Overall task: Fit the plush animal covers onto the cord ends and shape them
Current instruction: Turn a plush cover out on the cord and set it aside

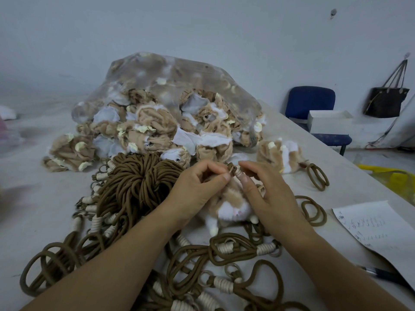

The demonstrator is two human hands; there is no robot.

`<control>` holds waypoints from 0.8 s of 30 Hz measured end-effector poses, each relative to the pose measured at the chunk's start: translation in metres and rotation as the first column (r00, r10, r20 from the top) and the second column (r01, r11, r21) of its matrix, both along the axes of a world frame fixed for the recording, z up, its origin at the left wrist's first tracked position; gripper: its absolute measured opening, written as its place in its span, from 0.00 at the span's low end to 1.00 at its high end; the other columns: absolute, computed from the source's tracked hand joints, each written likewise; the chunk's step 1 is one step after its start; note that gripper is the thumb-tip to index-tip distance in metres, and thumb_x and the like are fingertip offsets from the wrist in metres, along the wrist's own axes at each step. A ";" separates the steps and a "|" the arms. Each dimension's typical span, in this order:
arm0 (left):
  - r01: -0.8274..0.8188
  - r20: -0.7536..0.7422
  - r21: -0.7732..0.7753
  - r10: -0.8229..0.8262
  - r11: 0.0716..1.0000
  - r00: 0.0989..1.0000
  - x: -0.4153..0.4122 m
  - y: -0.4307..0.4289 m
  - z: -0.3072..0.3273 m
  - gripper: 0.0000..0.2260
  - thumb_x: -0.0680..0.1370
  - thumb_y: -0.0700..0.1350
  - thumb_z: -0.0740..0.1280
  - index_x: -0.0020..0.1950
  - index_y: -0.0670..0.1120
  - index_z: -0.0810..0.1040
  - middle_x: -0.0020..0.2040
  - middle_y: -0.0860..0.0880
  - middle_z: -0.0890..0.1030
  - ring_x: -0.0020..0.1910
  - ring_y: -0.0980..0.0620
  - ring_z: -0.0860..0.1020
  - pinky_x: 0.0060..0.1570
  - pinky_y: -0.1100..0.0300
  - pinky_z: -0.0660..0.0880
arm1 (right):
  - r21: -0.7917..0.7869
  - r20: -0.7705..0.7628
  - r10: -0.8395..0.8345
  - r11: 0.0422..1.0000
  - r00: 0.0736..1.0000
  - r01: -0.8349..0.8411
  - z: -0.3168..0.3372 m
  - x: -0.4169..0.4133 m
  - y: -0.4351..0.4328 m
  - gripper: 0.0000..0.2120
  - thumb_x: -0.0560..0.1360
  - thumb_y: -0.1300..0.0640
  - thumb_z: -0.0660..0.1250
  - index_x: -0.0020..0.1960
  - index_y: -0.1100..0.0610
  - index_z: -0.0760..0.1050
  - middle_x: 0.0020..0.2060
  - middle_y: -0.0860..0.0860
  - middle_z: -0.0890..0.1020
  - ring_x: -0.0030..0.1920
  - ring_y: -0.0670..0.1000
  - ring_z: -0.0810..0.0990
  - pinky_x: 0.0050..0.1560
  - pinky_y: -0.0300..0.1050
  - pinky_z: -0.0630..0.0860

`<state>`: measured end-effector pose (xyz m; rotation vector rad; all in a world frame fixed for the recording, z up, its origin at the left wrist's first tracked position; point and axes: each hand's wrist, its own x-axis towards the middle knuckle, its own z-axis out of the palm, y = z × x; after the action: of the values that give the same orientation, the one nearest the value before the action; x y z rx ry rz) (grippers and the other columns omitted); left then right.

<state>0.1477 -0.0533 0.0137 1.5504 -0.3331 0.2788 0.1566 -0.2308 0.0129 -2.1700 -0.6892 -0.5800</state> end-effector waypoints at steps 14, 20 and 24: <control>-0.219 0.188 0.234 0.176 0.947 0.966 0.005 0.002 -0.002 0.14 0.75 0.42 0.72 0.39 0.63 0.79 0.49 0.68 0.79 0.51 0.68 0.78 0.47 0.76 0.70 | -0.141 -0.127 0.014 0.989 0.992 -0.032 -0.005 -0.005 0.018 0.19 0.75 0.47 0.66 0.64 0.51 0.70 0.54 0.42 0.70 0.56 0.41 0.69 0.55 0.37 0.67; -0.204 0.075 0.023 0.202 0.979 0.977 0.008 0.000 0.002 0.05 0.72 0.47 0.72 0.39 0.58 0.82 0.49 0.62 0.82 0.52 0.63 0.80 0.51 0.67 0.75 | 0.002 -0.240 0.029 1.000 0.970 -0.029 -0.005 -0.003 0.013 0.08 0.75 0.57 0.63 0.43 0.48 0.65 0.35 0.48 0.73 0.36 0.43 0.71 0.35 0.38 0.65; -0.253 0.011 -0.032 0.253 0.967 0.967 0.012 0.008 0.001 0.10 0.74 0.42 0.73 0.37 0.57 0.82 0.47 0.62 0.83 0.49 0.62 0.81 0.49 0.65 0.74 | 0.123 -0.325 0.038 0.992 0.945 0.002 0.000 -0.003 0.006 0.04 0.75 0.59 0.61 0.46 0.51 0.67 0.37 0.51 0.76 0.33 0.41 0.71 0.32 0.34 0.67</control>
<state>0.1592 -0.0455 0.0144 1.5615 -0.1406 0.4934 0.1534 -0.2251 0.0130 -2.0765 -0.4799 -0.2346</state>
